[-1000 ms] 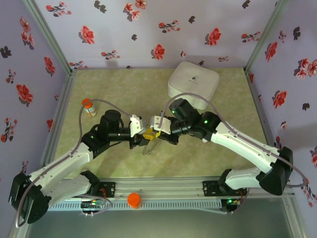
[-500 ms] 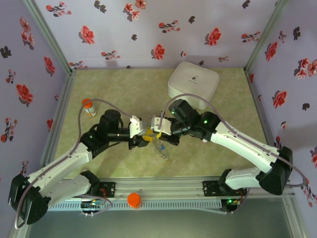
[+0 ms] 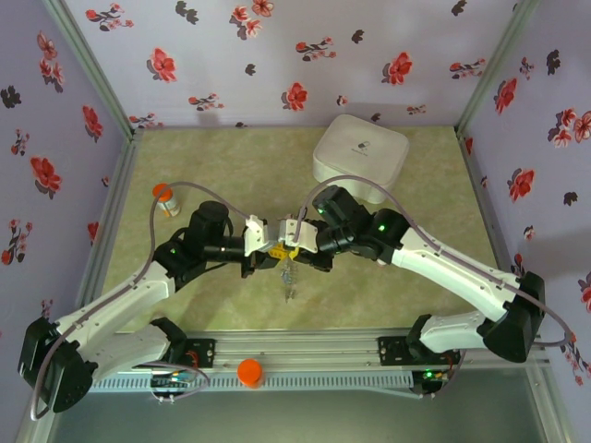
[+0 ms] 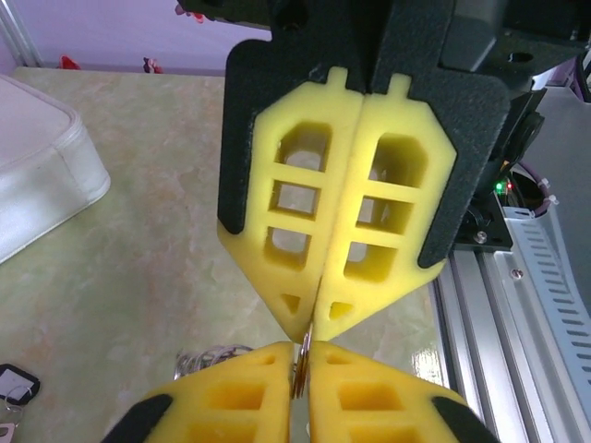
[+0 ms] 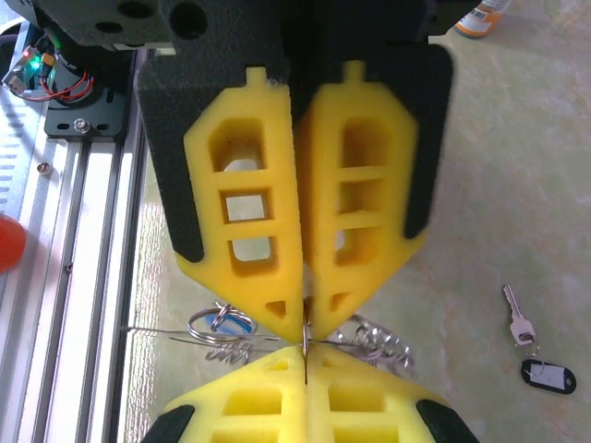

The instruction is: Put the keys on the keyring

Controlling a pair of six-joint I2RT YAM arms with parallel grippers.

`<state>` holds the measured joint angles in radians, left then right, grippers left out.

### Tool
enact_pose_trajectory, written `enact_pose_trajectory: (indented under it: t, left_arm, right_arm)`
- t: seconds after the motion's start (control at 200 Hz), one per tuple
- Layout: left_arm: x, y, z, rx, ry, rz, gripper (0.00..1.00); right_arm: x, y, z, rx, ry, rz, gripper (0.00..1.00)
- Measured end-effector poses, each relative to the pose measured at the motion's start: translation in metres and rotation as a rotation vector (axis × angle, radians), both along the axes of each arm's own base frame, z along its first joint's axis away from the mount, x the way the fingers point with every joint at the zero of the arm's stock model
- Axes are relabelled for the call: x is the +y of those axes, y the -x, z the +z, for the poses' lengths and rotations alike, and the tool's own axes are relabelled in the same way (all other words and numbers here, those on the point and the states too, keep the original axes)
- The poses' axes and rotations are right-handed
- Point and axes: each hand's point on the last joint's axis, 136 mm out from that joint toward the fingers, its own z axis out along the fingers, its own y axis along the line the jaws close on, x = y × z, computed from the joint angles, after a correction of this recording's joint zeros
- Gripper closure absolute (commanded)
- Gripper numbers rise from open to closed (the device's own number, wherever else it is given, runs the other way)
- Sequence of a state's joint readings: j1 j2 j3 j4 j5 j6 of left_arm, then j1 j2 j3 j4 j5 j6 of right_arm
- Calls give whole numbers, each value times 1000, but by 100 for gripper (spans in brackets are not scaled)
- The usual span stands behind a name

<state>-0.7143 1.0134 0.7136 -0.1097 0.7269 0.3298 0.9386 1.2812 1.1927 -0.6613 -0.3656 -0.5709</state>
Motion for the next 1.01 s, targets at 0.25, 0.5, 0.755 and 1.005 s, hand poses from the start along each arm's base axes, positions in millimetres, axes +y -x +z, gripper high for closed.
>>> enact_pose_trajectory:
  t: [0.25,0.5,0.755,1.005]
  left_arm:
    - [-1,-4,-7,-106,55,33,100]
    - [-2,-8,-29,-194,166,110,100]
    - [-7,-5,10,-249,310,91,100]
    - [-8,1,23,-226,367,63,100]
  right_arm:
    - [-7,-11,1,-17,-137,-91,63]
    - [-38,-12,-12,-92,-353,-167,66]
    - [-25,-11,-6,-99,-400,-121,71]
    - [-20,-5,-4,-94,-412,-89,78]
